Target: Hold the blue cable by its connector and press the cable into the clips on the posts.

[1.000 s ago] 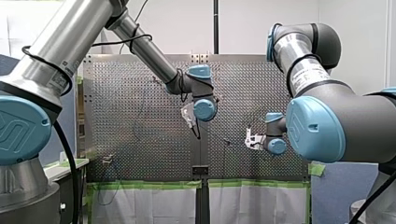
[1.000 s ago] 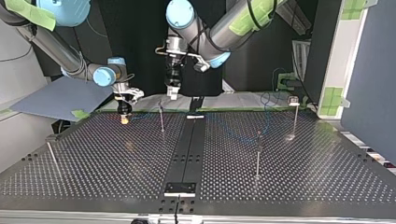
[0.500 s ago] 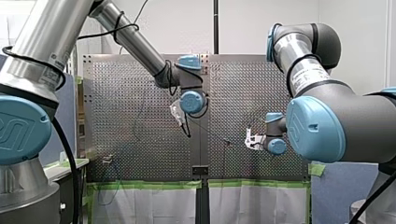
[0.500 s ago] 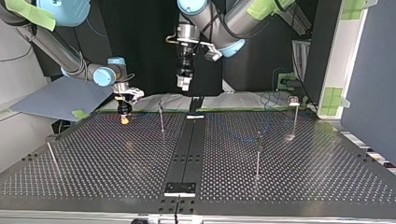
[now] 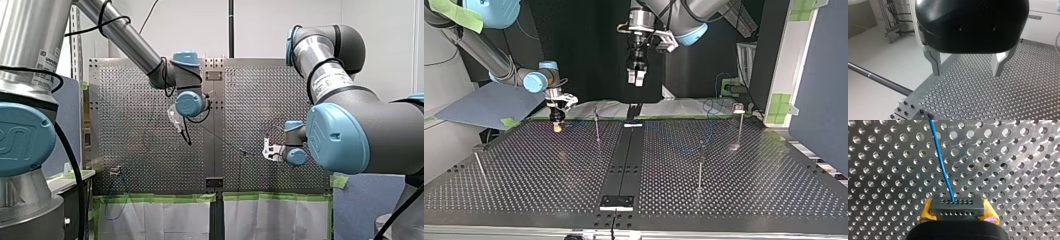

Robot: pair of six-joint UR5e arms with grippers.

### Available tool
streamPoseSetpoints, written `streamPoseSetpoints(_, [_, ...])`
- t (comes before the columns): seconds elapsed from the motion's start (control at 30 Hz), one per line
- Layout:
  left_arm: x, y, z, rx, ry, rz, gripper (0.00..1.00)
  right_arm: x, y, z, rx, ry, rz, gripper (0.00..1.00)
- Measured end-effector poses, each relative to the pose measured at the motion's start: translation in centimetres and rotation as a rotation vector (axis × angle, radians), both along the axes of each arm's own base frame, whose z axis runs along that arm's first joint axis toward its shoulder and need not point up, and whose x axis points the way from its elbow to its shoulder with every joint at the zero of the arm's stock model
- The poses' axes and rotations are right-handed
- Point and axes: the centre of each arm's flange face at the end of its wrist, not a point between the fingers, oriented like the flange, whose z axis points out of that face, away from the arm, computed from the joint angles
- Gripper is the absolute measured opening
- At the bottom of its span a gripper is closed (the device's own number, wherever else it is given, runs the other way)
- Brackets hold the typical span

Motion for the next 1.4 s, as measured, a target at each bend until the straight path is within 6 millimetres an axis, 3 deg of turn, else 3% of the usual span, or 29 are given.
streamPoseSetpoints(0.17, [-0.7, 1.4, -2.1, 0.023, 0.03, -0.001, 1.0, -0.3, 0.1, -0.1, 0.015, 0.009, -0.004, 0.0])
streamPoseSetpoints(0.4, [-1.3, 3.0, -7.1, 0.08, 0.095, -0.014, 1.0, -1.2, 0.1, -0.3, 0.045, 0.044, -0.028, 0.0])
streamPoseSetpoints(0.63, [-2.5, 5.0, -11.2, 0.145, 0.156, -0.005, 1.0, -1.9, -0.2, 2.2, 0.032, 0.051, -0.05, 0.0])
streamPoseSetpoints(1.07, [-6.0, 8.4, -14.4, 0.251, 0.217, 0.0, 1.0, -2.8, -0.5, 7.8, -0.024, 0.033, -0.071, 0.0])
streamPoseSetpoints(1.4, [-6.3, 8.7, -14.7, 0.263, 0.222, 0.001, 1.0, -2.7, -0.5, 8.7, -0.036, 0.031, -0.071, 0.0])
